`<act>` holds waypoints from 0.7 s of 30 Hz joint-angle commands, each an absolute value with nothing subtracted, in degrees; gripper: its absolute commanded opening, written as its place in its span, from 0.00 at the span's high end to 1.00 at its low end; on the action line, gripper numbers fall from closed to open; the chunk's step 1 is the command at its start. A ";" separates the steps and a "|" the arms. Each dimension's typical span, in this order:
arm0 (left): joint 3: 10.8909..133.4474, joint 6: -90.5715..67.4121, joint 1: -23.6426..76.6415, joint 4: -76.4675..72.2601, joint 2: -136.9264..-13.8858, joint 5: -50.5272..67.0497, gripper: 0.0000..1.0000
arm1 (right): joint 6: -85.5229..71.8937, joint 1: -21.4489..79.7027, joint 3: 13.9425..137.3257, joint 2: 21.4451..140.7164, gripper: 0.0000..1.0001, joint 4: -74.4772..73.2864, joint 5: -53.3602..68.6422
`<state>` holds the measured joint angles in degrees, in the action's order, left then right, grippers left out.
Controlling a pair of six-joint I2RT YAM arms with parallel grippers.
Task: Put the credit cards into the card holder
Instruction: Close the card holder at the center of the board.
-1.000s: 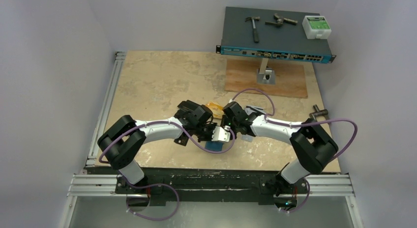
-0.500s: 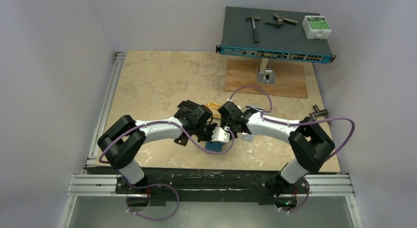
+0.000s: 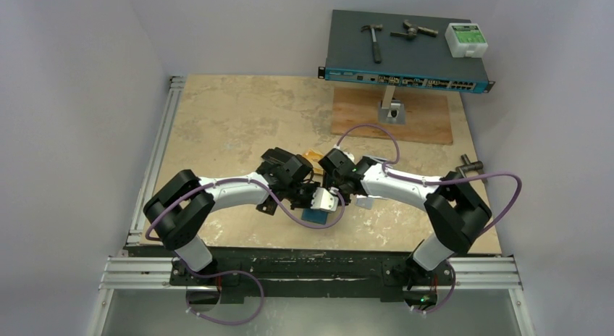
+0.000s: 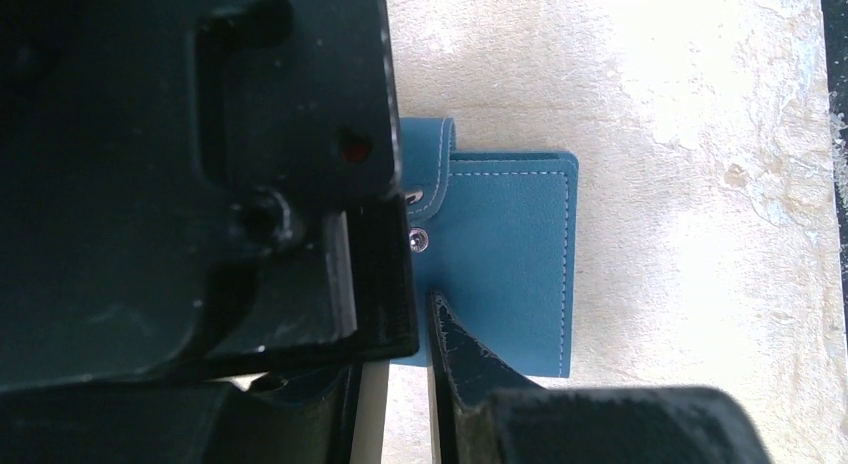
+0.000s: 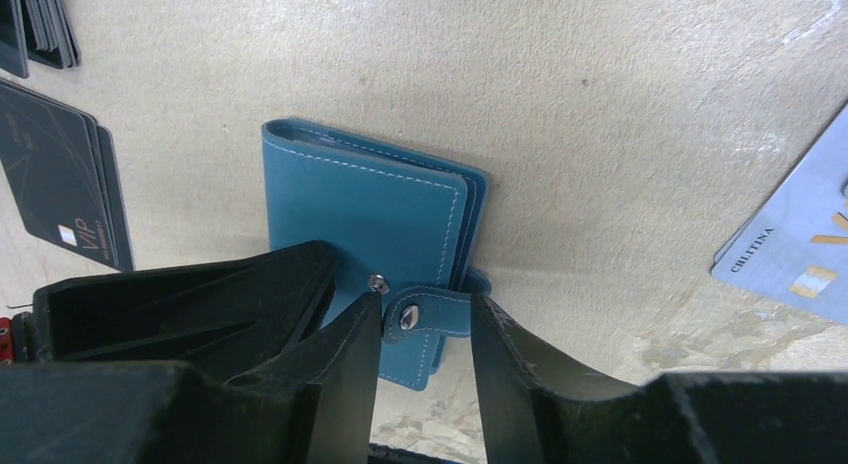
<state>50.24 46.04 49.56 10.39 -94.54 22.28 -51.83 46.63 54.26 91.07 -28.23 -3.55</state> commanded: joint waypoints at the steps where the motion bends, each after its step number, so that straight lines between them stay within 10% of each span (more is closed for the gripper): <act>1: 51.28 43.25 49.92 11.91 -95.63 20.12 0.82 | -51.90 50.06 58.66 91.35 0.62 -26.39 -2.37; 21: 53.21 38.18 49.11 13.17 -91.34 22.33 0.76 | -56.89 50.62 52.81 87.98 0.60 -19.52 1.52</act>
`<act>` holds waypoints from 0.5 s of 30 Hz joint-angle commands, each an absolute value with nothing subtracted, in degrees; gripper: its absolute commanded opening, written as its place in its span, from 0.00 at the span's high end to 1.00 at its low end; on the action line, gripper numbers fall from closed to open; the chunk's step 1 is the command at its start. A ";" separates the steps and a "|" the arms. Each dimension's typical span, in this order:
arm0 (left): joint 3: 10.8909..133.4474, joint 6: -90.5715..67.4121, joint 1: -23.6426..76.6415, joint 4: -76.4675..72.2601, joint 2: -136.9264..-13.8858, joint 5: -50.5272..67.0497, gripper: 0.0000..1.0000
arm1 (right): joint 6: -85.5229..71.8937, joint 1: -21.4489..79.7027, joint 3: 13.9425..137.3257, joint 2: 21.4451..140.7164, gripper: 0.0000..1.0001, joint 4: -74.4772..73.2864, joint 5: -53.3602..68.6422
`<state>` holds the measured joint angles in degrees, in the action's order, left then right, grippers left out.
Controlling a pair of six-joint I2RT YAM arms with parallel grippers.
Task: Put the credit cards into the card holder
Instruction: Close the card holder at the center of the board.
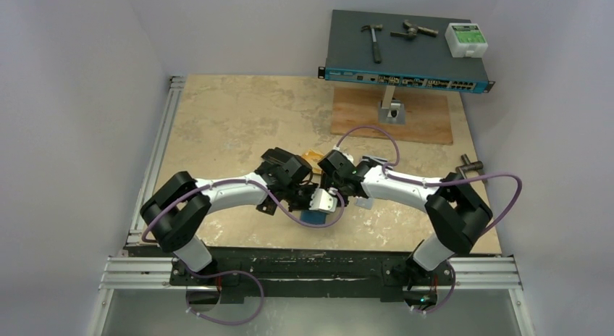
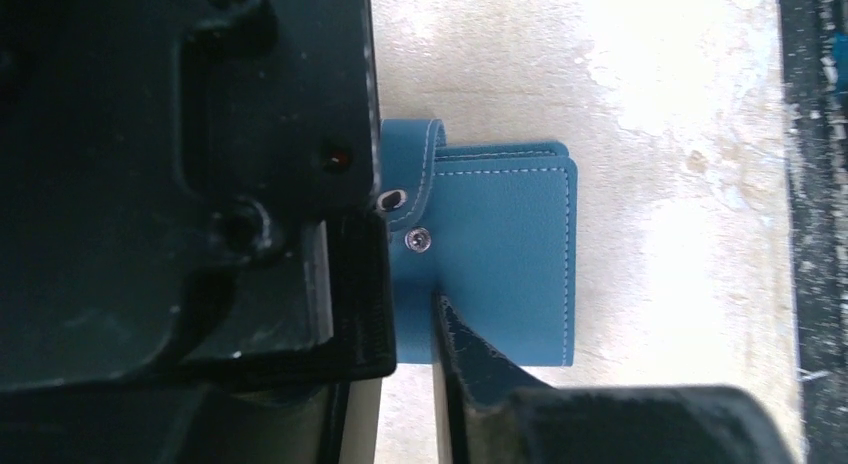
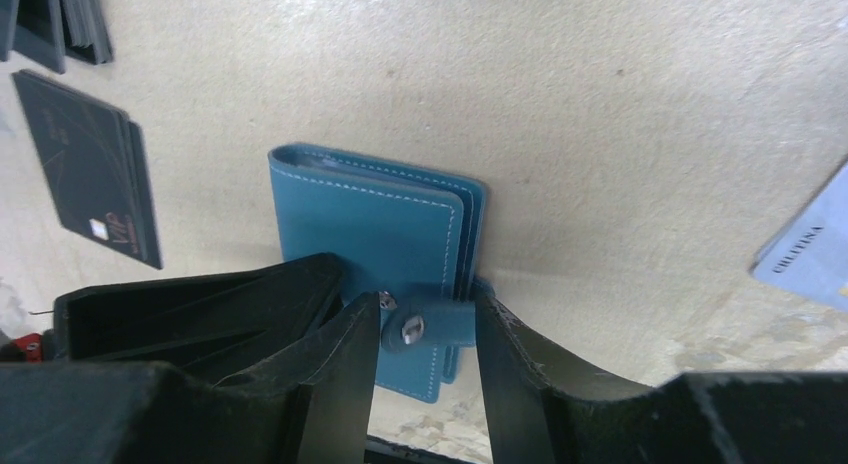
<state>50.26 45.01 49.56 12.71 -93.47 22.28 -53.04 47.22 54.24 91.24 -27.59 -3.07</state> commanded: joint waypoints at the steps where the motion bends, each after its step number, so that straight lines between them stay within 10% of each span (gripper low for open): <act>1: 53.44 37.58 48.67 13.60 -90.47 22.85 0.73 | -57.40 50.56 52.16 87.57 0.59 -19.11 1.28; 15: 56.62 28.95 40.67 21.09 -79.41 27.35 0.45 | -55.66 48.58 51.56 84.19 0.58 -20.74 0.03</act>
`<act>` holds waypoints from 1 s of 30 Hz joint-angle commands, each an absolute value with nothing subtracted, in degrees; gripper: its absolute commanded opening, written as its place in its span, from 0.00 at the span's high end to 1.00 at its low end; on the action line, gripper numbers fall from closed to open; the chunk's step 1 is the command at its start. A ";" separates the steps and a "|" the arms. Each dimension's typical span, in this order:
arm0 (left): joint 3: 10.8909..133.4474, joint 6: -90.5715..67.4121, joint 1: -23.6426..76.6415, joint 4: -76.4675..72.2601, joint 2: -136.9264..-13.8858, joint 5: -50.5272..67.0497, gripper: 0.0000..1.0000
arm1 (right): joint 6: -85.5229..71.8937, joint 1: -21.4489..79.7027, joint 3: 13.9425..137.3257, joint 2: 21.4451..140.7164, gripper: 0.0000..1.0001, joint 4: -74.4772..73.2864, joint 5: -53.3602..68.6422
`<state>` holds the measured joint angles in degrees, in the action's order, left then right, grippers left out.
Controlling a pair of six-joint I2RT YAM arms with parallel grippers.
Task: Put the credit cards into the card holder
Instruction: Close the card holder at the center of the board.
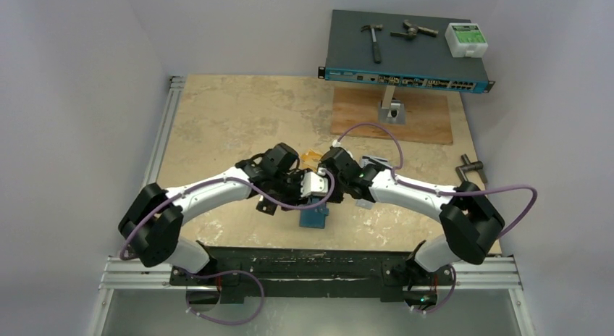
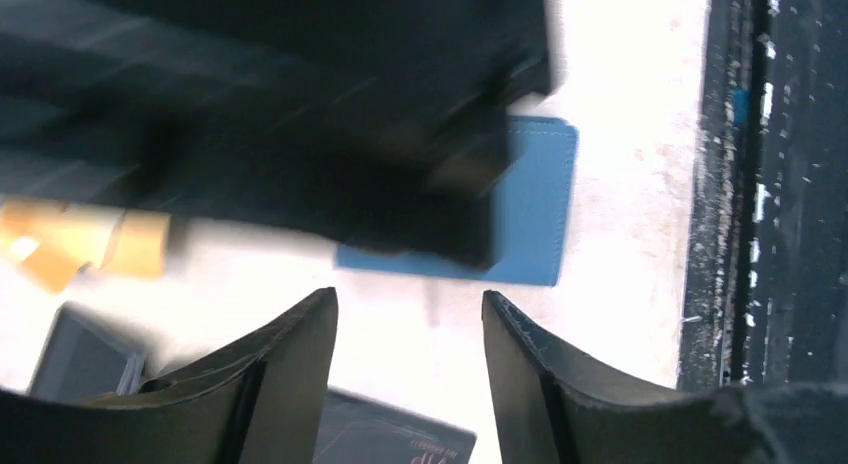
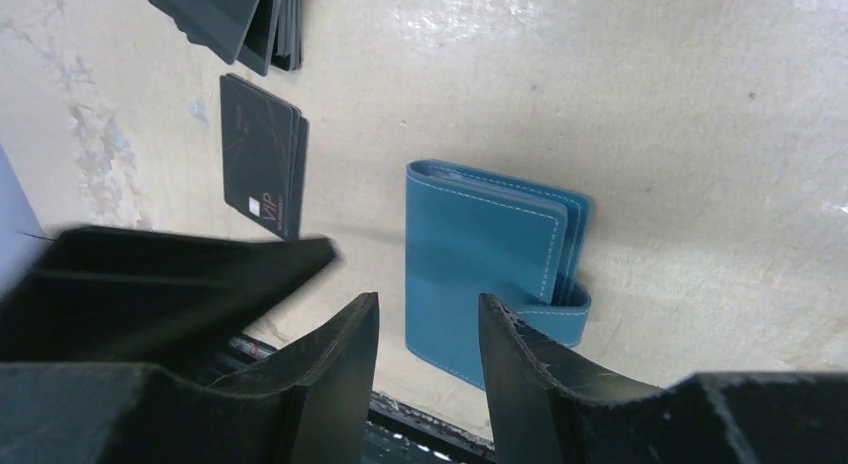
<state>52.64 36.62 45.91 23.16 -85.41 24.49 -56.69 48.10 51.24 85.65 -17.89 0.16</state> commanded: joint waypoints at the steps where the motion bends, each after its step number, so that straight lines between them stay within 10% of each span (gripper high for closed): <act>1: 56.34 29.17 39.42 21.13 -78.10 26.98 0.43 | -55.37 48.52 51.63 83.79 0.58 -21.57 -0.36; 5: 58.25 35.25 35.22 25.82 -73.29 22.09 0.01 | -54.95 48.52 51.01 82.26 0.54 -24.13 -2.76; 16: 67.43 86.74 29.69 69.03 -71.35 31.91 0.00 | -53.04 47.00 51.73 80.84 0.41 -23.27 -3.43; 26: 31.85 105.09 34.68 24.35 -58.11 45.75 0.01 | -49.93 47.11 51.61 79.89 0.48 -24.67 -5.71; 30: 32.96 105.74 37.67 19.56 -64.90 46.25 0.20 | -49.51 47.11 50.29 80.06 0.53 -22.78 -4.87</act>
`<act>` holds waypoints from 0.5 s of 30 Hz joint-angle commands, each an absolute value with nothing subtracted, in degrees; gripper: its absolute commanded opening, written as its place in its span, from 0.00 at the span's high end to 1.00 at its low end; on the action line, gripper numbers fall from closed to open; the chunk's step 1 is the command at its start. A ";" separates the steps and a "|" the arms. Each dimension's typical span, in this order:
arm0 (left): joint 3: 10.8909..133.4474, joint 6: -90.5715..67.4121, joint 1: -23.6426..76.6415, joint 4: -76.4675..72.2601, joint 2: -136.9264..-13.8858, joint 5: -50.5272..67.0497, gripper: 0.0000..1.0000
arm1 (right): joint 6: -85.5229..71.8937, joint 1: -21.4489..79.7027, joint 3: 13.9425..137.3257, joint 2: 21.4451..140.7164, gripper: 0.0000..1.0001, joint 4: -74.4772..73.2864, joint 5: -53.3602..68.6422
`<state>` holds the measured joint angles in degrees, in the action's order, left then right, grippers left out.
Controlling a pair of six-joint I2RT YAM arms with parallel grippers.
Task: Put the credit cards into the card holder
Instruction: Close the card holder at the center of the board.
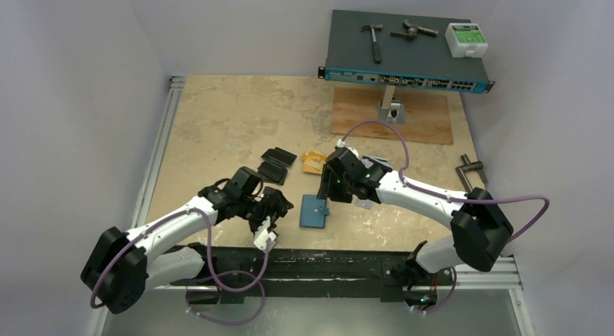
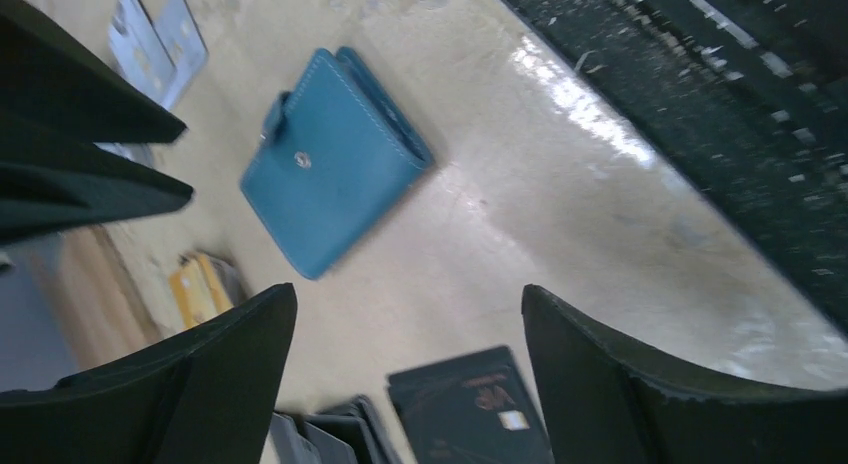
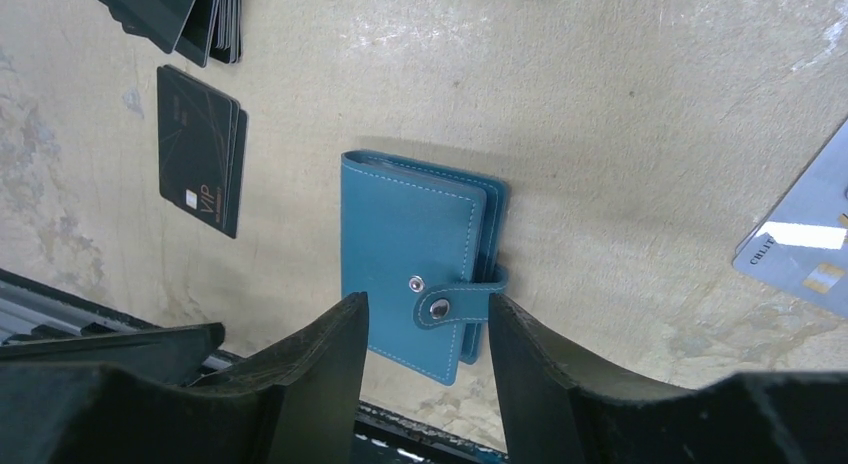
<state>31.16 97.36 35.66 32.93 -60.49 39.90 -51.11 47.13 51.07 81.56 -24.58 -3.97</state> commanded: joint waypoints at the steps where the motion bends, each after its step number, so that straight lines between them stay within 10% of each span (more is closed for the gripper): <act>1: 33.64 105.04 38.67 18.56 -66.79 45.61 0.30 | -49.22 47.10 50.06 80.14 0.53 -22.55 -4.77; 6: 39.46 102.27 42.45 17.66 -75.48 42.14 0.43 | -49.11 47.06 48.17 78.85 0.58 -20.83 -2.43; 15: 47.86 109.31 42.70 30.28 -86.33 34.85 0.35 | -49.28 47.11 46.59 78.64 0.59 -18.41 -1.16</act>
